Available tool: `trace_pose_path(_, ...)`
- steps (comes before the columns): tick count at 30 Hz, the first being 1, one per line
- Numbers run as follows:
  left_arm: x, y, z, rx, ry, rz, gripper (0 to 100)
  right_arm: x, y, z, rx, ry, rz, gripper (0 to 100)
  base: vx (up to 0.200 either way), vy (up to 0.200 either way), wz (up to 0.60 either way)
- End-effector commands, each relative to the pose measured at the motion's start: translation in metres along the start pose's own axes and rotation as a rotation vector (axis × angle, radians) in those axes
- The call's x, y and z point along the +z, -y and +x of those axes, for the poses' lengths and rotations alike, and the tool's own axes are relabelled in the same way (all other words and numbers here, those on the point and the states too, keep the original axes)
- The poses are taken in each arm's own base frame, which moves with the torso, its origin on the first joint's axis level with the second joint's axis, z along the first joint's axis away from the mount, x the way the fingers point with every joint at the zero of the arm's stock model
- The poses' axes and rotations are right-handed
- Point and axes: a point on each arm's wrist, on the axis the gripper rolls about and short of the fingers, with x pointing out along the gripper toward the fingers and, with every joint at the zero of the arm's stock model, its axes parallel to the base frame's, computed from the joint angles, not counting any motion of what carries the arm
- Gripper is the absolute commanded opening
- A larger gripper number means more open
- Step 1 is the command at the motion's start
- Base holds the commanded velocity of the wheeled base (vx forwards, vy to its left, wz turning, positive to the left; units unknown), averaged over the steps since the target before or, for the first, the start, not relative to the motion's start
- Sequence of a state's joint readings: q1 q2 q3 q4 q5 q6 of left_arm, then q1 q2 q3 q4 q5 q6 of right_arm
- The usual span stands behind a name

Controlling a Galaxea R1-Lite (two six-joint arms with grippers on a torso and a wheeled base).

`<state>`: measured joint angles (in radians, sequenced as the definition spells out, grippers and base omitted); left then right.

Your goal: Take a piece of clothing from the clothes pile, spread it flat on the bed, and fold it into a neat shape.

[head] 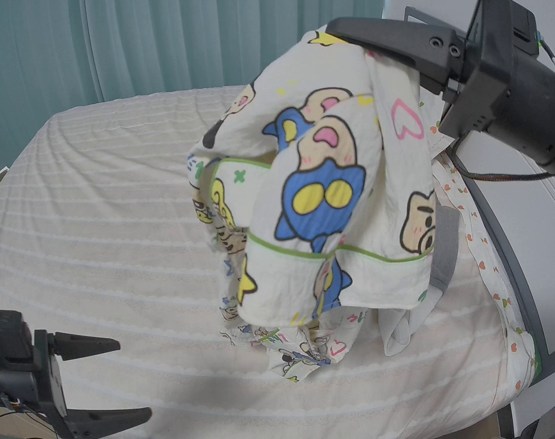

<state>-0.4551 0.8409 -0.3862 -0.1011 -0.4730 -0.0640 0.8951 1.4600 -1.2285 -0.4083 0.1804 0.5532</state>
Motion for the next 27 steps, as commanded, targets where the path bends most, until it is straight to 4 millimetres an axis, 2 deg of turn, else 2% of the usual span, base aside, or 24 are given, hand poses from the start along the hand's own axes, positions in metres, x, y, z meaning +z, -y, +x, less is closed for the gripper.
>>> trace_pose_path(1,-0.008,-0.012,0.045,0.002,-0.143,0.003,100,-0.003,-0.007,0.011,0.032,-0.014,0.006,0,0.000,0.000,0.00)
trace_pose_path(3,-0.010,-0.015,0.057,0.038,-0.137,0.024,100,-0.006,-0.010,0.011,0.038,-0.022,0.009,0,0.000,0.000,0.00)
trace_pose_path(6,-0.010,-0.016,0.059,0.053,-0.131,0.028,100,-0.006,-0.011,0.010,0.042,-0.023,0.010,0,0.000,0.000,0.00)
trace_pose_path(11,-0.009,-0.021,0.078,0.064,-0.146,0.034,100,-0.008,-0.019,0.008,0.068,-0.030,0.014,0,0.000,0.000,0.00)
trace_pose_path(27,-0.001,-0.035,0.124,0.053,-0.056,0.052,100,-0.010,-0.019,0.007,0.067,-0.037,0.015,0,0.000,0.000,0.00)
